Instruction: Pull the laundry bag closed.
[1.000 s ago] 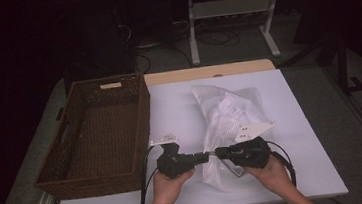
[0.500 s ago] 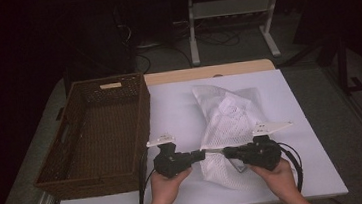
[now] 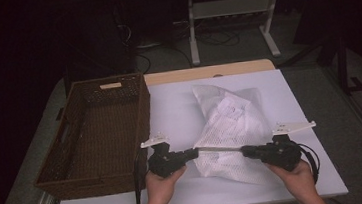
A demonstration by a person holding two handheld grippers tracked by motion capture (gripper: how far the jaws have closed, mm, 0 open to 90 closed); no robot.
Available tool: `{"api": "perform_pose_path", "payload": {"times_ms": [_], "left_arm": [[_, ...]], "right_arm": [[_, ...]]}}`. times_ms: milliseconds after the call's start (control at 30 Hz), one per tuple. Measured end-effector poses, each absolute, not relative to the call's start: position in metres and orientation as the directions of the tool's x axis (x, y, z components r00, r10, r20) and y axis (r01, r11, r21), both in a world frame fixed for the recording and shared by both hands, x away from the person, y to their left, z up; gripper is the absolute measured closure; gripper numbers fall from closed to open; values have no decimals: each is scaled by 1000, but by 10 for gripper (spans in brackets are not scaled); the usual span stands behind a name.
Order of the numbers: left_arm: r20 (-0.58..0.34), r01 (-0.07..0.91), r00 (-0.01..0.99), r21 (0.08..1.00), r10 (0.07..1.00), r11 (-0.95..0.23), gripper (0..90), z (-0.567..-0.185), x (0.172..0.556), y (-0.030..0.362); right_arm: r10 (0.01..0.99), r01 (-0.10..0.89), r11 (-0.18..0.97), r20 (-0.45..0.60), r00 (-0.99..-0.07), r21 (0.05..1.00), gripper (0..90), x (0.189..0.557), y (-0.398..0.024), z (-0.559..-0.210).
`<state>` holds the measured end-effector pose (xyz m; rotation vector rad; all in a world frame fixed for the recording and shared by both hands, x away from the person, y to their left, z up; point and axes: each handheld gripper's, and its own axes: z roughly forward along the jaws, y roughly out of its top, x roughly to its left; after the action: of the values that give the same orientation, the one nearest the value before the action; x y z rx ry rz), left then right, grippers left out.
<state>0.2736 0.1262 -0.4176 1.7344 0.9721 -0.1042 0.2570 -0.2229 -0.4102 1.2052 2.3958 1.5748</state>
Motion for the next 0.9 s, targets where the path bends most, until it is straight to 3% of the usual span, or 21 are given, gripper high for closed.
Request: {"api": "perform_pose_path", "payload": {"times_ms": [900], "left_arm": [[-490,655,647,749,584,-97,878,-426,266,135]], "right_arm": [[729,660,129,380,-569,740,863,253,-301,-430]]}}
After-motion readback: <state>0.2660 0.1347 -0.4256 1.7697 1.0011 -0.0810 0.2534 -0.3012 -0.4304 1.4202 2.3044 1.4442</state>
